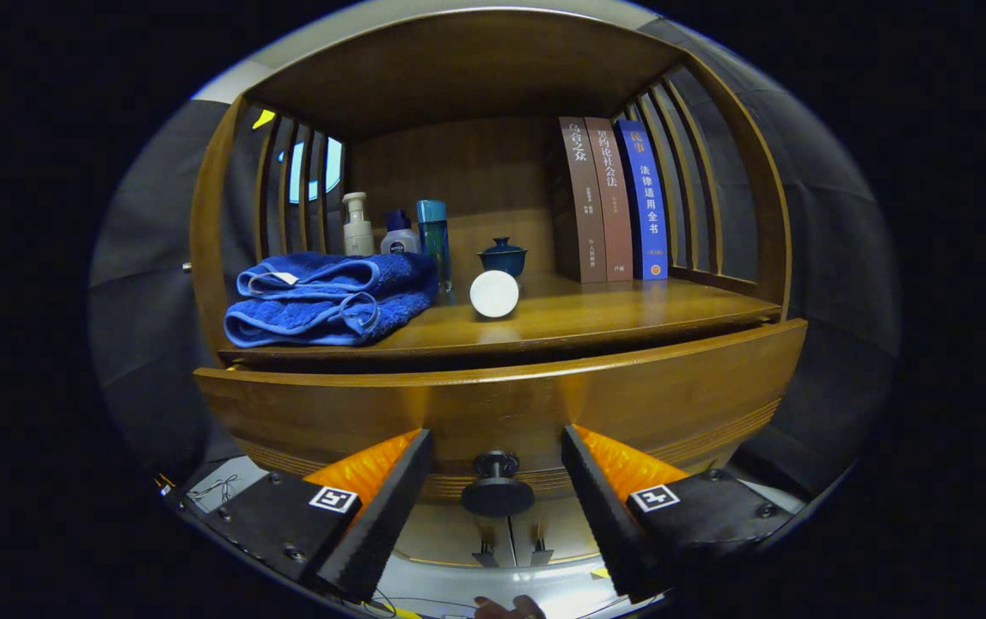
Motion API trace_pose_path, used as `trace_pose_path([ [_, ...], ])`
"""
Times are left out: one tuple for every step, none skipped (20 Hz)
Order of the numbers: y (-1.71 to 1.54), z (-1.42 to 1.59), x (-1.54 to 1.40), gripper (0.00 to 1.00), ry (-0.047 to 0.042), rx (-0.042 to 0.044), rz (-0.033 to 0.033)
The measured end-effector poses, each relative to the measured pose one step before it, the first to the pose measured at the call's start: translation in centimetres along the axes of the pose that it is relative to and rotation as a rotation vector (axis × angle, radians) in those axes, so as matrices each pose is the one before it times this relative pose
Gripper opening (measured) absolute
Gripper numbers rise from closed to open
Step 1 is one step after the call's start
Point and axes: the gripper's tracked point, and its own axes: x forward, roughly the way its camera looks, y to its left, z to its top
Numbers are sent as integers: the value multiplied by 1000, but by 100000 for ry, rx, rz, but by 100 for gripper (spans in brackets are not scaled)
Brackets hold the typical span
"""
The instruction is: Pull open the drawer, take out the items inside it, and place them on the countertop above the cabinet.
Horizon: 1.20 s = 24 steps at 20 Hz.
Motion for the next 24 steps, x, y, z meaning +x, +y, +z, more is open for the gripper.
trace_pose_path([
  [-66, 127, 425, 99, 90, 307, 20],
  [0, 117, 314, 99, -178, -7, -82],
  [-2, 40, 294, 99, -186, -88, -133],
  [64, 97, 205, 99, -246, -164, -331],
  [-83, -132, 190, 99, 79, -312, -501],
  [22, 26, -111, 99, -414, -261, -218],
  [39, -36, 36, 100, -3, -84, -152],
  [66, 58, 25, 99, -162, -44, -49],
  [-55, -43, -3, 99, -38, -169, -2],
  [19, -2, -23, 99, 143, 83, 82],
  [33, 12, -2, 99, 116, -32, 3],
  [-6, 20, -15, 99, 42, -159, -88],
  [-53, 9, -18, 99, -175, -358, -55],
  [-14, 19, 22, 99, -193, -442, -120],
  [-100, 15, -26, 99, 329, -762, -413],
  [-243, 78, -142, 99, 742, -546, -587],
  [-46, 501, -313, 100, -297, 264, -262],
  [-8, 840, -365, 100, -1481, 730, 51],
  [12, 1018, -401, 100, -1758, 194, -183],
  [-40, 1143, -669, 100, -1534, -269, -289],
  [83, 1250, -727, 100, -1630, -549, -55],
  [183, 1566, -721, 99, -2031, -840, 96],
  [267, 1666, -842, 99, -1645, -1436, 446],
  [305, 1750, -827, 99, -1458, -1436, 575],
])
